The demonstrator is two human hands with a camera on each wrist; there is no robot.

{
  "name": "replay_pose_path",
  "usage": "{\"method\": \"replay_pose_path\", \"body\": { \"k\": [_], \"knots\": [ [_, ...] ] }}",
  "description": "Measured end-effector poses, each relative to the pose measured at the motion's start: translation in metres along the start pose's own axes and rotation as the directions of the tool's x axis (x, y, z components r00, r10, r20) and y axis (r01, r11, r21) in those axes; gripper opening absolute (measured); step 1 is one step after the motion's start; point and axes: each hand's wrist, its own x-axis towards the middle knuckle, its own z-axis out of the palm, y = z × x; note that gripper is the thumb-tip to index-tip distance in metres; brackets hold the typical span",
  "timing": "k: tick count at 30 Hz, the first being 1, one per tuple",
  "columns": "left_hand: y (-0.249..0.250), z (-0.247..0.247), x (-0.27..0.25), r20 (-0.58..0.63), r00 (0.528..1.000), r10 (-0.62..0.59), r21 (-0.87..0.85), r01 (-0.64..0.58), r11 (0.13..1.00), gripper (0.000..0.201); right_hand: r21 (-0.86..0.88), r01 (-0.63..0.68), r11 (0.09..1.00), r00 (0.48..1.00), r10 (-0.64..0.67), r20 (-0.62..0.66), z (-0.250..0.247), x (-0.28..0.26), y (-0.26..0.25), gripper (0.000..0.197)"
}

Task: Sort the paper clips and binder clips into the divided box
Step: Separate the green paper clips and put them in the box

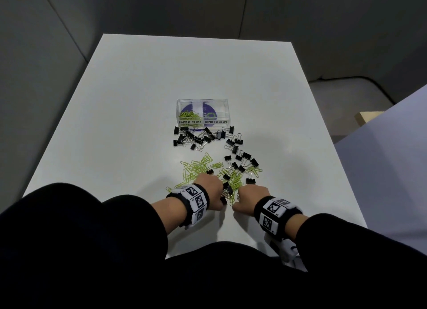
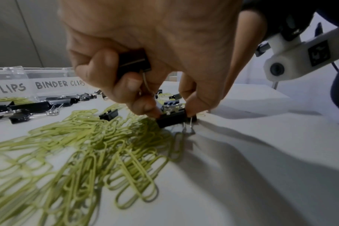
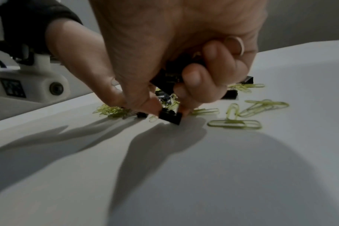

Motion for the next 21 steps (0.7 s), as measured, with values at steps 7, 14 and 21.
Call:
{"method": "replay_pose_path", "body": {
  "k": [7, 14, 21],
  "knots": [
    [-0.041, -0.002, -0.003, -0.043, 0.998, -0.039, -0.143, 0.033, 0.989, 0.025, 0.055, 0.021, 0.998, 0.999, -0.023, 0.038, -0.021, 0.008, 0.019, 0.023],
    [-0.097, -0.016, 0.006, -0.154, 0.967, -0.202, -0.239, 0.162, 0.957, 0.031, 0.221, -0.001, 0.975, 0.998, 0.015, -0.060, -0.067, 0.044, 0.027, 0.020],
    [-0.129, -0.015, 0.037, -0.156, 0.946, -0.284, -0.437, 0.192, 0.879, 0.029, 0.329, 0.016, 0.944, 0.994, 0.019, -0.105, -0.098, 0.095, 0.012, 0.024]
  ]
}}
